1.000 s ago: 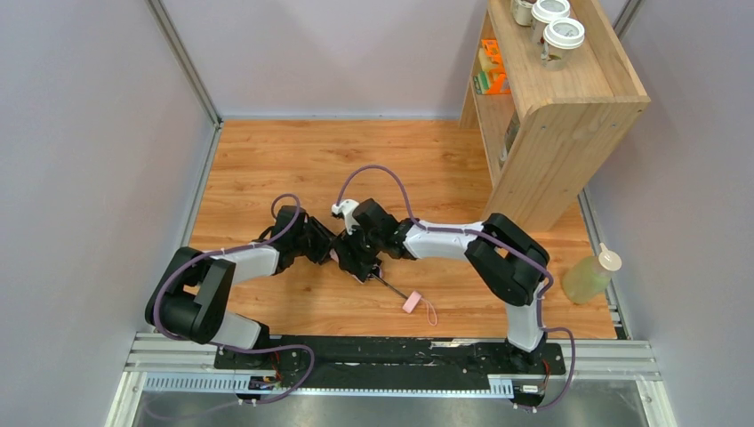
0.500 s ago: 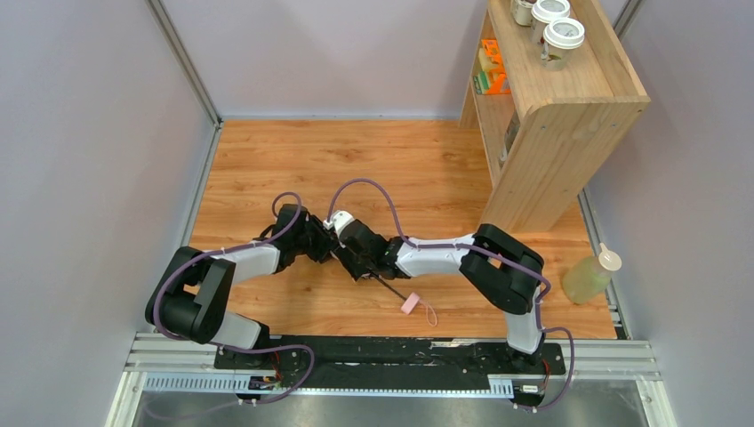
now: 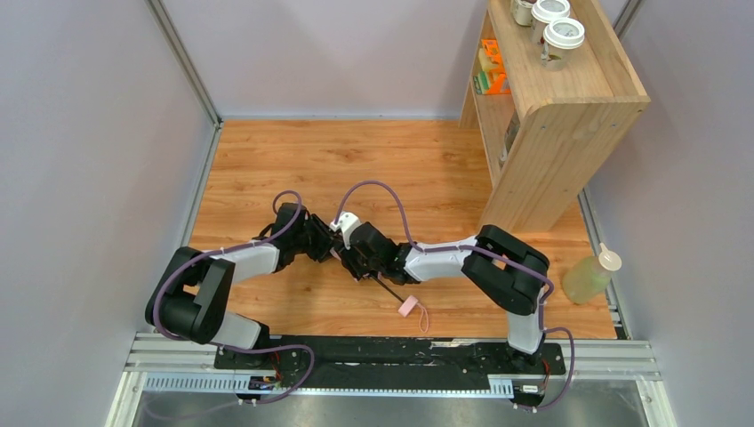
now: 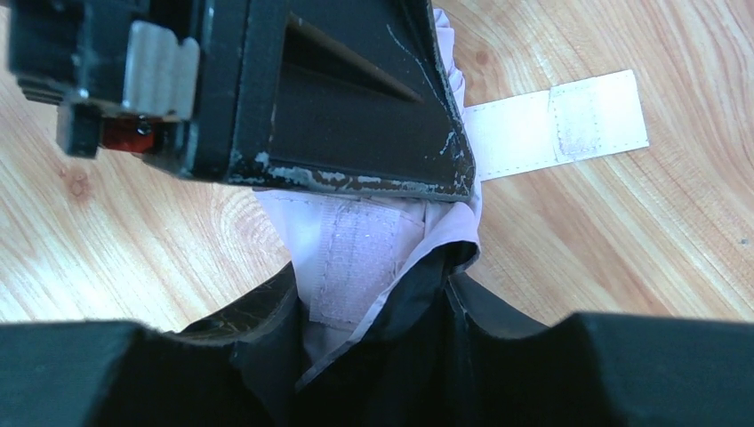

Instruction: Put away the umbrella

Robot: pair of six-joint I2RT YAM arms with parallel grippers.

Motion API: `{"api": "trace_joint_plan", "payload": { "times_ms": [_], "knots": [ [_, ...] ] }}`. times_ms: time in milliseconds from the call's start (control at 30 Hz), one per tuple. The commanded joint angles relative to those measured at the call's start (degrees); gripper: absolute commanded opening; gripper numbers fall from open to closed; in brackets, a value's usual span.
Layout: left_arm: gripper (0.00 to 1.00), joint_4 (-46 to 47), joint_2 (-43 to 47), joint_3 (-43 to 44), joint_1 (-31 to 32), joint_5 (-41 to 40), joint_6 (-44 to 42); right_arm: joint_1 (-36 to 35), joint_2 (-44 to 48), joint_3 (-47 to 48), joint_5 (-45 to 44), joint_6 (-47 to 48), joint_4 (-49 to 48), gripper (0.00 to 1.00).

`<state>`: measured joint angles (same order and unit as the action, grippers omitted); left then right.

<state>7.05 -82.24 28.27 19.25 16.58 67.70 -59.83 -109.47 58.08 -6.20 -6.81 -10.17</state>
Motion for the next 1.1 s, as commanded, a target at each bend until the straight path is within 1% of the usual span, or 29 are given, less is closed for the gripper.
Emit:
{"api": "trace_joint_plan", "payload": {
  "times_ms": [0, 67, 100, 133, 167, 233, 300, 333, 400, 433, 600, 667, 767, 833, 867, 967, 1033, 1067],
  "knots": [
    [0.0, -7.3, 1.0, -0.3, -0.6, 1.2, -6.4, 2.6, -1.8, -4.3, -1.0, 1.3, 5.8, 0.0],
    [0.03, -7.4, 1.5, 0.0, -1.1, 1.8, -7.0, 2.6, -1.4, -4.9, -0.8, 1.5, 4.6, 0.0],
    [0.1, -7.4, 1.9, 0.1, -1.6, 1.9, -7.4, 2.7, -1.4, -4.9, -0.8, 1.4, 4.4, 0.0],
    [0.14, -7.4, 2.5, 0.0, -2.0, 2.3, -7.6, 2.8, -1.4, -4.9, -0.9, 1.6, 4.4, 0.0],
    [0.25, -7.3, 3.0, -0.1, -2.6, 2.5, -8.3, 2.9, -1.4, -5.0, -0.8, 1.6, 4.4, 0.0],
    [0.37, -5.7, 4.3, 0.0, -3.6, 3.2, -9.5, 3.1, -0.7, -5.6, -1.0, 1.6, 3.7, 0.0],
    [0.47, -5.8, 5.6, 0.2, -4.6, 4.0, -10.3, 3.4, -0.2, -5.8, -1.1, 1.6, 3.7, 0.0],
    [0.5, -5.7, 6.4, 0.4, -4.9, 4.8, -10.5, 3.5, 0.1, -6.1, -1.0, 1.6, 3.1, 0.0],
    [0.62, -5.8, 7.5, 0.4, -6.3, 6.2, -10.7, 4.0, 0.2, -6.2, -0.9, 1.9, 3.2, 0.0],
    [0.71, -6.0, 8.1, 0.3, -7.0, 6.4, -11.2, 4.2, 0.2, -6.3, -0.8, 2.1, 3.1, 0.0],
    [0.72, -6.8, 13.4, -1.0, -10.4, 8.8, -12.6, 4.9, 1.2, -7.1, -0.6, 2.8, 3.1, 0.0],
    [0.72, -10.8, 16.7, -1.1, -12.4, 9.0, -13.9, 5.2, 2.2, -7.5, 0.0, 2.9, 3.1, 0.0],
    [0.73, -11.3, 22.1, -2.6, -14.5, 9.9, -14.2, 6.5, 4.7, -8.3, 2.4, 2.2, 3.3, 0.0],
    [0.73, -8.5, 23.4, -3.0, -14.5, 12.4, -15.5, 8.0, 6.5, -8.2, 5.0, 1.1, 4.4, 0.0],
    [0.7, -7.4, 23.5, -3.1, -14.5, 13.6, -17.0, 9.0, 7.7, -8.3, 8.0, 0.2, 5.1, 0.0],
    [0.67, 0.9, 24.5, -5.0, -14.3, 19.5, -17.4, 12.2, 11.4, -7.3, 13.7, -1.6, 8.8, 0.0],
    [0.67, 5.1, 25.2, -5.9, -14.1, 21.3, -15.8, 14.1, 13.4, -5.9, 17.8, -2.1, 12.8, 0.0],
    [0.71, 7.9, 25.3, -6.0, -13.8, 21.9, -15.5, 15.3, 14.4, -4.7, 19.4, -2.2, 14.6, 0.0]
  ]
}}
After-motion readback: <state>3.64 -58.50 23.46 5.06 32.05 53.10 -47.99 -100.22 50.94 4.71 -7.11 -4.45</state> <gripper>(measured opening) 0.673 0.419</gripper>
